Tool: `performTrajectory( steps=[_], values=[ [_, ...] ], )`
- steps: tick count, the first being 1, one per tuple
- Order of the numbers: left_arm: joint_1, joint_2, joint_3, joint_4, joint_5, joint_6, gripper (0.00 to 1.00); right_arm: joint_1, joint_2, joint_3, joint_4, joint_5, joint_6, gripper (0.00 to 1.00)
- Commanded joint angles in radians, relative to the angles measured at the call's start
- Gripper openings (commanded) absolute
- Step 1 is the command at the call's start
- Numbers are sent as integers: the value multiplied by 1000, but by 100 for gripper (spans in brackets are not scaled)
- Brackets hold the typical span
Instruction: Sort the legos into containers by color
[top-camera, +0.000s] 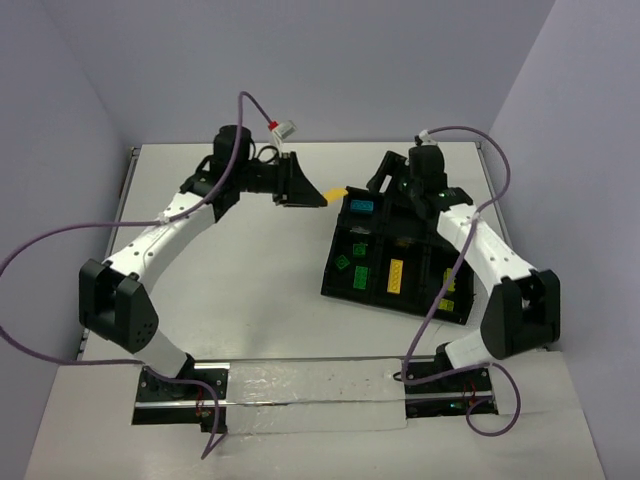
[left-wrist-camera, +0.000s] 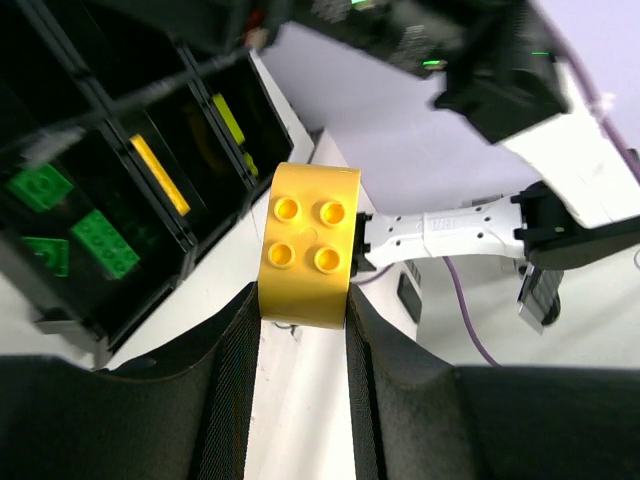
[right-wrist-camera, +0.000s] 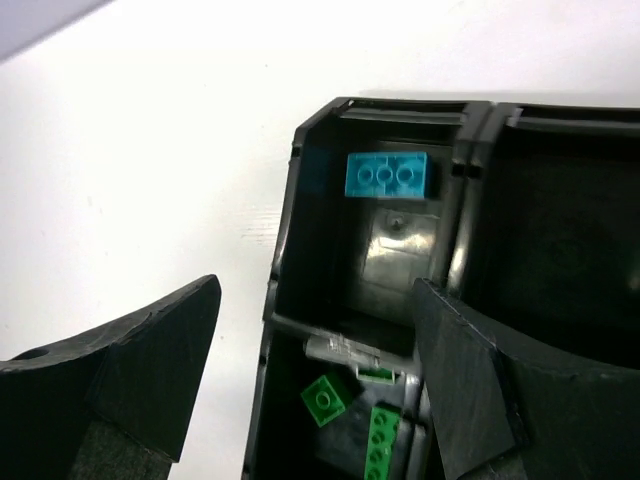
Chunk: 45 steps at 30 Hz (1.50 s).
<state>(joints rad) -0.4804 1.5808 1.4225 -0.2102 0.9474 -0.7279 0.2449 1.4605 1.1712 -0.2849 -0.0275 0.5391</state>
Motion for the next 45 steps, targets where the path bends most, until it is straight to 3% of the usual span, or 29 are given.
performTrajectory(
  steps=[1, 9, 18, 23, 24, 27, 31, 34, 40, 45],
  values=[
    [-89, 80, 42, 63, -3, 3, 0, -12, -181, -59, -30, 186, 17, 84],
    [-243, 278, 90, 113, -13, -38, 0, -95, -424, -107, -131, 405, 34, 86],
    [-337, 490, 207, -18, -89, 9, 0, -125, -526, -116, -174, 374, 14, 86],
    [-359, 539, 219, 20, -98, -31, 0, -125, -569, -165, -163, 312, 10, 85],
    [-362, 548, 246, 8, -105, -28, 3, -125, -581, -172, -154, 301, 6, 84],
    [-367, 576, 304, -74, -115, 12, 27, -125, -629, -209, -113, 286, -14, 85],
    [-368, 559, 334, -114, -135, 44, 67, -125, -638, -216, -109, 279, -24, 85],
    [-368, 527, 371, -182, -192, 82, 91, -124, -633, -217, -117, 272, -15, 85],
    [-344, 450, 435, -300, -316, 159, 92, -125, -636, -226, -114, 265, -14, 85],
    [-244, 311, 331, -280, -319, 154, 89, -125, -632, -221, -116, 265, -22, 86]
  ],
)
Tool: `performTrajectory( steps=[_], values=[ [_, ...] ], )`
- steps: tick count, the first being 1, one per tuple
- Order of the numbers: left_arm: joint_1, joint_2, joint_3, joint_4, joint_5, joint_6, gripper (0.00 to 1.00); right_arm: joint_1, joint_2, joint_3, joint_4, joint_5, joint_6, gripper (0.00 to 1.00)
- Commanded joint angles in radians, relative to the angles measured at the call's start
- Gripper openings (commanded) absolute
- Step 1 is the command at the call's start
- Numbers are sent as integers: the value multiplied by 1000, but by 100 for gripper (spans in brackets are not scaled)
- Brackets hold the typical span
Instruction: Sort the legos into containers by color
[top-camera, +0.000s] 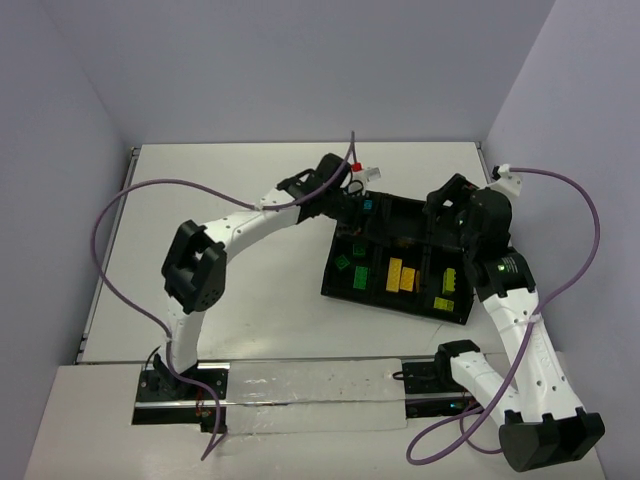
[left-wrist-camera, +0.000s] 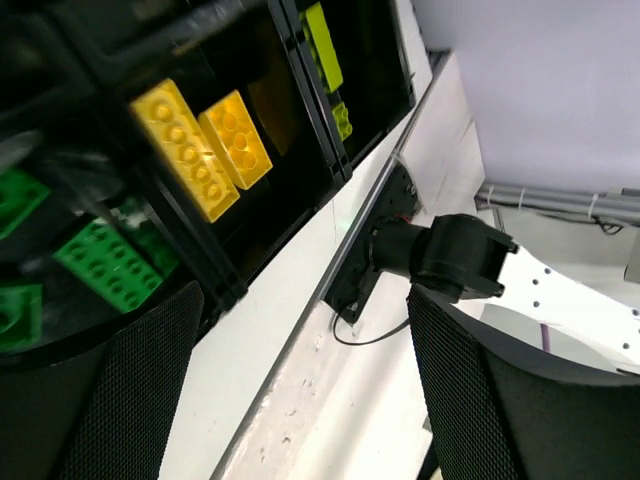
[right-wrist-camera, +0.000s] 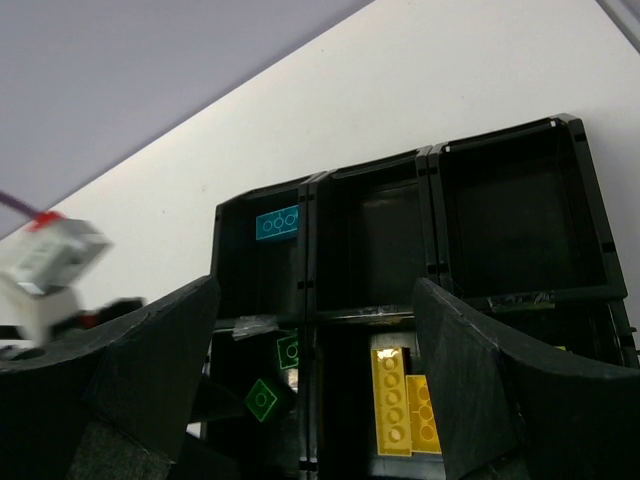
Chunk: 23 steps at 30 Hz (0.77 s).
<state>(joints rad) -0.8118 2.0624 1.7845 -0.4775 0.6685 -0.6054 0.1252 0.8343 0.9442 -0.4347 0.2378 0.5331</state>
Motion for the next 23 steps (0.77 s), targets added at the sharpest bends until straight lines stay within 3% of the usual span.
performTrajectory(
  steps=[1, 7, 14, 23],
  values=[
    [121, -198, -64, -13, -46, 30, 89, -6, -5, 6, 35, 0, -19, 86],
    [275, -344, -117, -79, -162, 93, 88, -6, 32, 10, 28, 2, -35, 89],
    [384, -409, 19, -148, -348, 165, 87, -6, 44, -7, 43, -6, -22, 92],
    [456, -468, -19, -15, -333, 127, 86, -6, 27, -21, -5, 58, -10, 93]
  ],
)
